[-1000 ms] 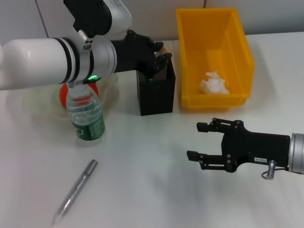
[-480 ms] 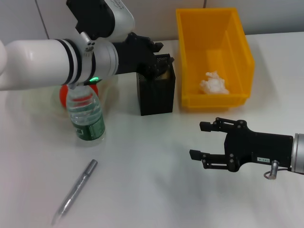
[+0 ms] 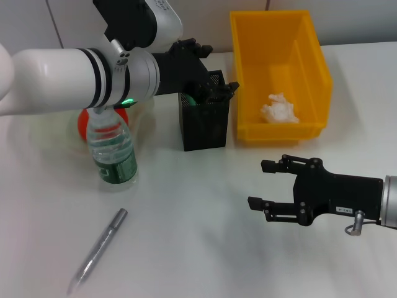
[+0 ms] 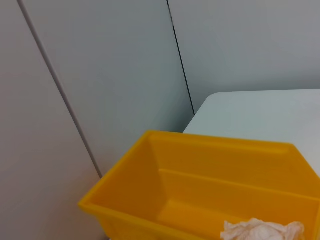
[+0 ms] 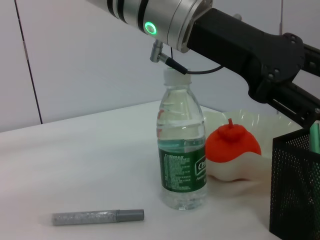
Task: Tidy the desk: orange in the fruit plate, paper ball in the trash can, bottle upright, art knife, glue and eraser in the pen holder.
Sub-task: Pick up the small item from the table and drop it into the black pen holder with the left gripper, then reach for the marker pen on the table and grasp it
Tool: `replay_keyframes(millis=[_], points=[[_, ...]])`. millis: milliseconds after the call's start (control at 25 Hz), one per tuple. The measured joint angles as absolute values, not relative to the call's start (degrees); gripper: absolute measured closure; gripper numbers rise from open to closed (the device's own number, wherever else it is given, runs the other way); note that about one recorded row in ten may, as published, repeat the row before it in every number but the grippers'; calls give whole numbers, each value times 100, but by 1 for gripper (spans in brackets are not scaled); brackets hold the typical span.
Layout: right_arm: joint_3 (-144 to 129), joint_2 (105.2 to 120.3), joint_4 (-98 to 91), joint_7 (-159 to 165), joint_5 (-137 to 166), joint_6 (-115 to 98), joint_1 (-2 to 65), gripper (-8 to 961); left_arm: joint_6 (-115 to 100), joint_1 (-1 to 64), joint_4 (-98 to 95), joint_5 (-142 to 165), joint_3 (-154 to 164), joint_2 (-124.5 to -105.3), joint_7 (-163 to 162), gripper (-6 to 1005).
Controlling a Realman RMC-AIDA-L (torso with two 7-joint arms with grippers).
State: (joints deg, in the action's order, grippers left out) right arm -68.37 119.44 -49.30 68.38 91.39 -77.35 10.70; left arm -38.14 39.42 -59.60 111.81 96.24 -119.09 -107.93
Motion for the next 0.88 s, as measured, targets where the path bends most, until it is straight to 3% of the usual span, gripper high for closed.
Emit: replay_keyframes(millis=[280, 880], points=[[-6838, 11939, -4913, 6833, 9133, -7734, 1035, 169, -3863, 3837, -6360, 11159, 9633, -11908, -10795, 135], [-6838, 11935, -4906, 6818, 9131, -7734, 979, 169, -5749, 3253, -7607, 10138, 8603, -11857, -10621, 135]])
